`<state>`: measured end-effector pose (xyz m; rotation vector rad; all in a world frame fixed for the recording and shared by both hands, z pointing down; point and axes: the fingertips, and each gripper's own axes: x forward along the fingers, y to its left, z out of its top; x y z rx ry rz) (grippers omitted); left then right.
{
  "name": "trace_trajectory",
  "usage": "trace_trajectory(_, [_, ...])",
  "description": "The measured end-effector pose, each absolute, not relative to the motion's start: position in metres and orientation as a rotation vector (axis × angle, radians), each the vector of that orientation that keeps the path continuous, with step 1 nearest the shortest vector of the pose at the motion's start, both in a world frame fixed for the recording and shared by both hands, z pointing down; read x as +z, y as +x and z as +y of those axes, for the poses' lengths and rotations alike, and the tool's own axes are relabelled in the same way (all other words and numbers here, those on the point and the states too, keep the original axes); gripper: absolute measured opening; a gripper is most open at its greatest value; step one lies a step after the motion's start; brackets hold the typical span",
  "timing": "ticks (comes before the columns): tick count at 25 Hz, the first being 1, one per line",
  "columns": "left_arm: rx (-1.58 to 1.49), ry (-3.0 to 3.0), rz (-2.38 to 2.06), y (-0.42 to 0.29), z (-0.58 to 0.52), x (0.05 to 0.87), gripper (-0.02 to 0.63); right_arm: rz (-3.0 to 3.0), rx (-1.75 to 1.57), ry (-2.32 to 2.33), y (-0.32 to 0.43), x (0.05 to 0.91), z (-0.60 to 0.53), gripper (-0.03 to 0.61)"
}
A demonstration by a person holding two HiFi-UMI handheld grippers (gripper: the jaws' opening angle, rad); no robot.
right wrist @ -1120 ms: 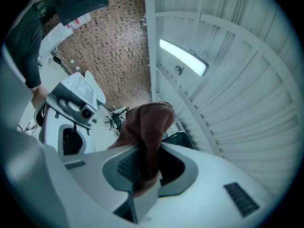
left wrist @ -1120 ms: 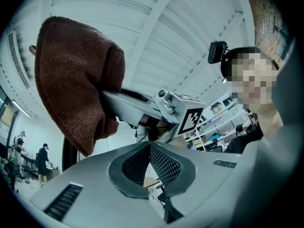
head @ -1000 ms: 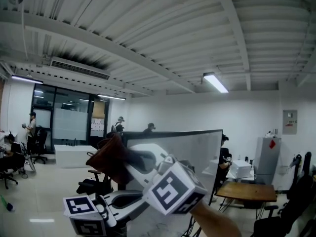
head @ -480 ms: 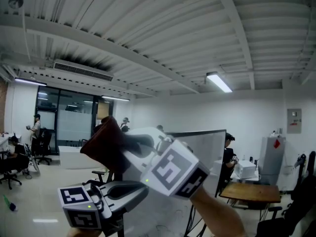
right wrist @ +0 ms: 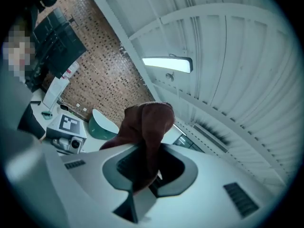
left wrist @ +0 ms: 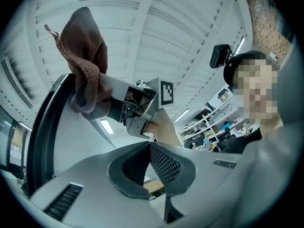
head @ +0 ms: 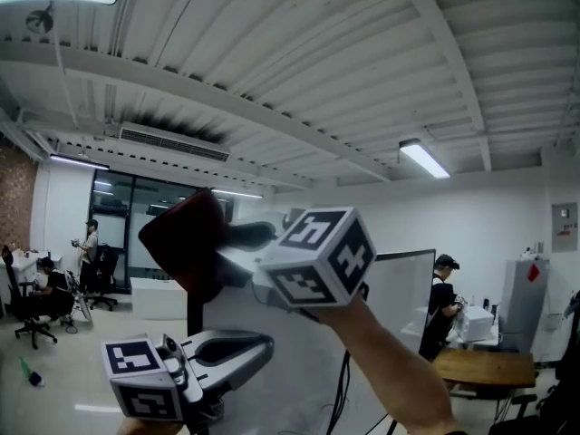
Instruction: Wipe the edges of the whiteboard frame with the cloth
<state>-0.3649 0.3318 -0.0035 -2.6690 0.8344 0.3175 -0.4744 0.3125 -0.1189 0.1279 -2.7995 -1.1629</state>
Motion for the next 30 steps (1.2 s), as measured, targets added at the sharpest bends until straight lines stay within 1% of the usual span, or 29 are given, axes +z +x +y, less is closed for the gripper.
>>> trace_trajectory(4, [0.304,-2.656,0.873,-0.350,0.316,-0.006,-0.011,-2.810,-1.054,0.031,-0.470,-0.121,0.298,0.077])
trace_trajectory(15, [0.319,-2.622,0.969,-0.318,0.280,-0.017,-0.011,-2.807,-0.884,-0.170,-0.454,-0.119,0.272,0.077])
trace_trajectory(24, [0.260,-2.689,0.871,-0.301,0.285,-0.011,-0.011,-2.787,-0.757,-0.165,-0.456,-0.112,0.270,0.077])
trace_trajectory(30, [0.290,-2.748,0.784,-0.301,0.295,-0.017,-0.011,-2.800,-0.538,-0.176,-0.452,-0.111,0.262,0.077])
